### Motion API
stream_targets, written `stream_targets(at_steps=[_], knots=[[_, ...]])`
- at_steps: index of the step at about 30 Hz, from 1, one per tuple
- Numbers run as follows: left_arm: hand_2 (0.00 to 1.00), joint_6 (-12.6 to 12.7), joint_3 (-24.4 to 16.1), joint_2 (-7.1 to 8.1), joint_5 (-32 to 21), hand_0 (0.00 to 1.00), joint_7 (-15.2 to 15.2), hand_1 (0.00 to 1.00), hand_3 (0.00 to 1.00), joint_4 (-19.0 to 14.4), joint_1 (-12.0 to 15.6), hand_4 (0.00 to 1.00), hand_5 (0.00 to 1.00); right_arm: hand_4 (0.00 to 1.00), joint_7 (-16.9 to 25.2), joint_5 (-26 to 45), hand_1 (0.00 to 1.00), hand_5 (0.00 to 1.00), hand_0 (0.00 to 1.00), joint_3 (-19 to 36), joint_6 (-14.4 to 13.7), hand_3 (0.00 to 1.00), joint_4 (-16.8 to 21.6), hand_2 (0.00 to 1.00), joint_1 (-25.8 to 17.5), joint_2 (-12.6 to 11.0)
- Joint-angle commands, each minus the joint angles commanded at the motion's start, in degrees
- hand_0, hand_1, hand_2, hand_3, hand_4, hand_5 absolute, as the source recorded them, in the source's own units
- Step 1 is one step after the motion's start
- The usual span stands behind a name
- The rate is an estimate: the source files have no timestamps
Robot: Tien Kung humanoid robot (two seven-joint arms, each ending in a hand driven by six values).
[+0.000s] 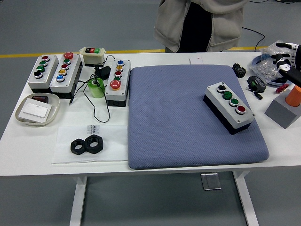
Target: Pick up the button,place it on the desk,press the button,press the button
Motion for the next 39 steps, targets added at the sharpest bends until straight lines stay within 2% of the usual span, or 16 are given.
stream_targets(at_steps=[6, 7, 11, 17, 20, 26, 29, 33, 39], knots=[[0.879, 0.0, 0.0, 0.03, 0.0, 0.733, 0.0, 0.826, 0.831, 0.0, 0.0, 0.639, 0.998, 0.741, -3.5, -10.8, 0.787, 0.209, 0.867, -3.0, 0.0, 0.886, 1.3, 0.837, 0.9, 1.1], [0.879, 0.0, 0.0, 0.03, 0.0, 0.733, 0.0, 0.826, 0.832, 0.0, 0.0, 0.640, 0.998, 0.971, -4.3, -13.0, 0.885, 0.193, 0.969, -3.8, -0.1, 0.980, 1.4, 0.968, 1.2, 1.4], [0.879, 0.0, 0.1, 0.06, -0.3, 0.733, 0.0, 0.826, 0.832, 0.0, 0.0, 0.640, 0.998, 0.971, -8.4, -19.5, 0.885, 0.193, 0.969, -7.9, -1.2, 0.980, 1.7, 0.968, 2.3, 3.1], [0.879, 0.0, 0.2, 0.13, -0.5, 0.724, -0.2, 0.825, 0.832, 0.0, -0.1, 0.641, 0.998, 0.973, -13.7, -24.6, 0.898, 0.187, 0.984, -12.5, -2.5, 0.984, 0.4, 0.983, 4.6, 6.2], [0.878, 0.0, 0.3, 0.26, -0.6, 0.721, -0.2, 0.825, 0.832, 0.0, -0.4, 0.641, 0.998, 0.976, -17.1, -28.3, 0.906, 0.171, 0.995, -15.0, -2.0, 0.998, -2.8, 0.988, 6.9, 9.1], [0.878, 0.1, 0.6, 0.35, -1.1, 0.722, -0.3, 0.826, 0.831, 0.0, -0.6, 0.642, 0.998, 0.979, -22.6, -34.2, 0.905, 0.166, 0.998, -16.6, -1.2, 0.995, -8.6, 0.985, 9.5, 14.6], [0.878, 0.1, 0.5, 0.39, -1.0, 0.722, -0.3, 0.826, 0.831, 0.0, -0.6, 0.642, 0.998, 0.979, -23.9, -34.5, 0.905, 0.166, 0.998, -17.1, 0.1, 0.995, -9.7, 0.985, 10.4, 16.6], [0.877, 0.1, 0.3, 0.43, -0.8, 0.719, -0.2, 0.825, 0.830, -0.1, -0.6, 0.641, 0.998, 0.981, -24.8, -35.0, 0.896, 0.169, 0.995, -17.8, 0.4, 0.994, -11.4, 0.979, 11.2, 18.1], [0.877, 0.2, 0.3, 0.54, -0.7, 0.712, -0.1, 0.825, 0.830, -0.1, -0.6, 0.643, 0.998, 0.983, -25.5, -35.6, 0.889, 0.171, 0.990, -18.0, 0.3, 0.984, -15.0, 0.978, 12.1, 19.3]])
